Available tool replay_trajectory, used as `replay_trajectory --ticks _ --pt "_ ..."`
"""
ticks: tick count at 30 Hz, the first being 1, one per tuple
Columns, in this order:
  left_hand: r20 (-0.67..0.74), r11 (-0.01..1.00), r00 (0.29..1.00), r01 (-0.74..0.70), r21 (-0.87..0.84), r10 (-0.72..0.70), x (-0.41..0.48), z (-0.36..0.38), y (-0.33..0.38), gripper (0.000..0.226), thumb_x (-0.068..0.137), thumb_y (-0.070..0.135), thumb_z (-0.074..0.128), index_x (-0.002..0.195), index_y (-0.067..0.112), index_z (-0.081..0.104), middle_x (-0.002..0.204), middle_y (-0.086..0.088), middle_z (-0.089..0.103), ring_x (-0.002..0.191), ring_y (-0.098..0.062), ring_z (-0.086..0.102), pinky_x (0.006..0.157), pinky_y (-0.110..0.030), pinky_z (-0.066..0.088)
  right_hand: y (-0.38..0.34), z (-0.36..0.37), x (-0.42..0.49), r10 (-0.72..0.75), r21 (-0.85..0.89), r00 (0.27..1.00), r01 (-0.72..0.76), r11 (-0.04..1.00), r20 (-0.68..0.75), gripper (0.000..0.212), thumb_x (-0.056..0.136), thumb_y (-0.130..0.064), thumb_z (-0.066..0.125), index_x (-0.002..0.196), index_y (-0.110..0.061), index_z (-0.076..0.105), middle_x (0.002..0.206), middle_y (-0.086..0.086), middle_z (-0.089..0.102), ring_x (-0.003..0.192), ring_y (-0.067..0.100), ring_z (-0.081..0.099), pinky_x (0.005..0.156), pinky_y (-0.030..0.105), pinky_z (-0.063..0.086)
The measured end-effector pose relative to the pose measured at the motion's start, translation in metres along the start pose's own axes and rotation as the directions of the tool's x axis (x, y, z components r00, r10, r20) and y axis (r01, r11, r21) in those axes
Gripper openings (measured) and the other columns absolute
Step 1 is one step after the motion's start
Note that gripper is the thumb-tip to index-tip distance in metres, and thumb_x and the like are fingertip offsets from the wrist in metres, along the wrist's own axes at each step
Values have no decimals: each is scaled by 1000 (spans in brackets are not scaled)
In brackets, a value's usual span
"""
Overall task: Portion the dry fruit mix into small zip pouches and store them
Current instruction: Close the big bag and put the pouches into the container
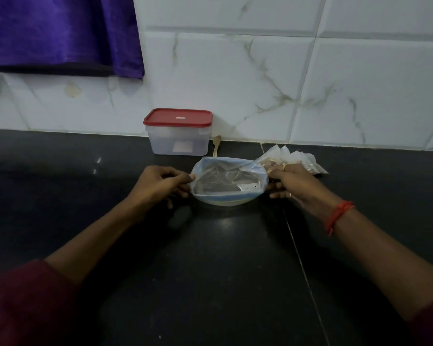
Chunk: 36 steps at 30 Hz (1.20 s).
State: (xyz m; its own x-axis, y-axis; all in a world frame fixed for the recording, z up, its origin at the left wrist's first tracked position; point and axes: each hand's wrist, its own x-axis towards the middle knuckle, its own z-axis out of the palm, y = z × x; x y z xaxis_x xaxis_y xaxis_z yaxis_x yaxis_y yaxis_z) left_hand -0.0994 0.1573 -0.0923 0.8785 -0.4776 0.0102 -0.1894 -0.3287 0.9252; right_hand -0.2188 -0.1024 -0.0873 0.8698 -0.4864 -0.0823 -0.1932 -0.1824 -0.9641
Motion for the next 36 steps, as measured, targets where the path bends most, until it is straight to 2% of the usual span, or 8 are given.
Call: replay_trajectory --ticks 8,15,18,20,24,30,33,36 --pt "112 966 990 109 -233 -85 1 -2 4 31 87 23 72 111 4 69 107 -12 74 92 -22 73 69 -30 59 2 -8 -8 20 244 990 -53 968 137 12 90 -15 69 101 -10 71 99 8 74 91 20 67 91 38 54" --pt "142 912 984 151 -381 -104 -1 -5 3 32 81 11 77 111 3 71 104 -11 76 86 -21 75 60 -25 58 1 -9 -12 9 439 974 -110 892 227 41 76 -18 72 115 -6 67 108 9 73 100 22 69 90 37 57" --pt "111 916 989 131 -378 -95 -2 -4 3 38 77 10 79 113 3 70 106 -12 76 93 -26 75 78 -38 61 0 -15 -14 -46 481 945 -123 868 325 47 79 -7 67 125 -6 63 119 12 71 107 23 69 93 37 57" --pt "114 921 989 125 -370 -89 -4 -4 5 42 74 11 79 114 4 67 103 -10 76 96 -28 74 85 -45 60 1 -15 -14 -66 425 933 -98 900 354 50 77 -5 69 126 -6 62 120 12 71 107 23 69 93 37 57" --pt "115 949 989 118 -292 -88 -7 -3 9 41 69 17 81 107 7 67 96 -7 77 81 -21 75 58 -26 57 4 -10 -13 11 263 958 -90 960 287 47 68 -12 79 114 -14 68 108 7 75 95 18 70 85 33 58" --pt "14 948 997 81 -309 -81 -6 -1 9 10 81 5 75 87 6 66 87 -10 76 59 -13 66 43 -19 47 1 -2 -15 8 187 999 -2 982 -32 20 83 3 73 99 -7 69 77 8 68 51 6 56 46 18 50" --pt "-114 970 993 -1 -243 -28 -6 2 6 10 85 2 71 82 7 64 80 -10 69 52 -11 61 43 -20 47 0 3 -17 -140 21 973 147 989 -184 19 86 9 67 84 -10 65 73 10 62 42 5 58 43 19 51" --pt "-248 984 952 -172 56 180 -7 3 0 13 85 0 71 88 10 63 86 -7 67 60 -18 68 50 -24 54 1 9 -18 -439 -394 862 322 861 -254 24 81 4 66 75 -20 63 73 5 67 52 14 68 55 25 56"
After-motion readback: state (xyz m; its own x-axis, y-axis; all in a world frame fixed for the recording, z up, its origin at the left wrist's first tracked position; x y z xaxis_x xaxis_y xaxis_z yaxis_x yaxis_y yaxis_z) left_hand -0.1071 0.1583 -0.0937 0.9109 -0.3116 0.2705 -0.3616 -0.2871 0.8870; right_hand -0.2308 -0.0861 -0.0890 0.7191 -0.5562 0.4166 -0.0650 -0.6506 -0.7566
